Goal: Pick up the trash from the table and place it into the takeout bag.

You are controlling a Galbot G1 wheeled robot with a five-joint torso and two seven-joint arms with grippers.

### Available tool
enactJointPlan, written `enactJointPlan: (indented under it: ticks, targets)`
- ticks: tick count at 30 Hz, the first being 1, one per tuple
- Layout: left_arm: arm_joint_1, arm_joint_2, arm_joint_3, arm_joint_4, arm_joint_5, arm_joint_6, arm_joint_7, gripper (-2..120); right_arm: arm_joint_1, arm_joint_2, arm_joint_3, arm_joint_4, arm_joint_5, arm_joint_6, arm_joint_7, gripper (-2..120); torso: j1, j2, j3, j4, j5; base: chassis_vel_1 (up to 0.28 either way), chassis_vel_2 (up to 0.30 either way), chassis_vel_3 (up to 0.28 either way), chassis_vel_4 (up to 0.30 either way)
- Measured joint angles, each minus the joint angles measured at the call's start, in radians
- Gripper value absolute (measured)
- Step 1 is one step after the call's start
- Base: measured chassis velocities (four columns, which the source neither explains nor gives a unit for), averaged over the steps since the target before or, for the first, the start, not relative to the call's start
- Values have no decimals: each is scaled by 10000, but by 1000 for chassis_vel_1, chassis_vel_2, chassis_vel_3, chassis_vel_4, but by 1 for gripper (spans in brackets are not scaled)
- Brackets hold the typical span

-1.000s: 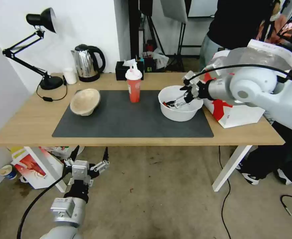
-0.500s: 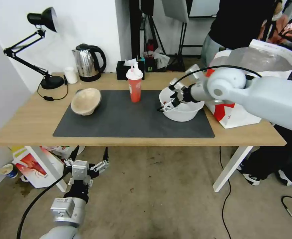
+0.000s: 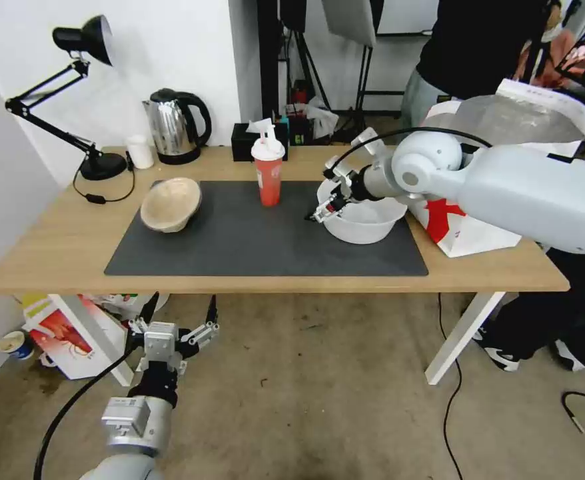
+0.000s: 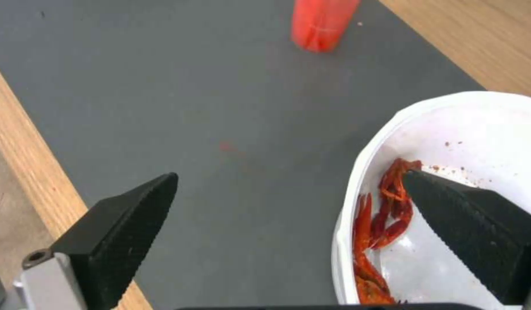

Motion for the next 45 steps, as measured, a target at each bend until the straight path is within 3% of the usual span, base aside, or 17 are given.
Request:
enactJointPlan:
  ticks: [32, 45]
  targets:
    - [0, 0, 0, 0, 0, 0, 0, 100, 198, -585, -401, 574, 571, 7, 292, 100, -2, 0, 0, 0, 0, 0, 0, 0, 0]
    - [0, 0, 0, 0, 0, 0, 0, 100, -360, -568, -375, 422, 287, 6, 268, 100, -1, -2, 0, 0, 1, 0, 0, 0, 0]
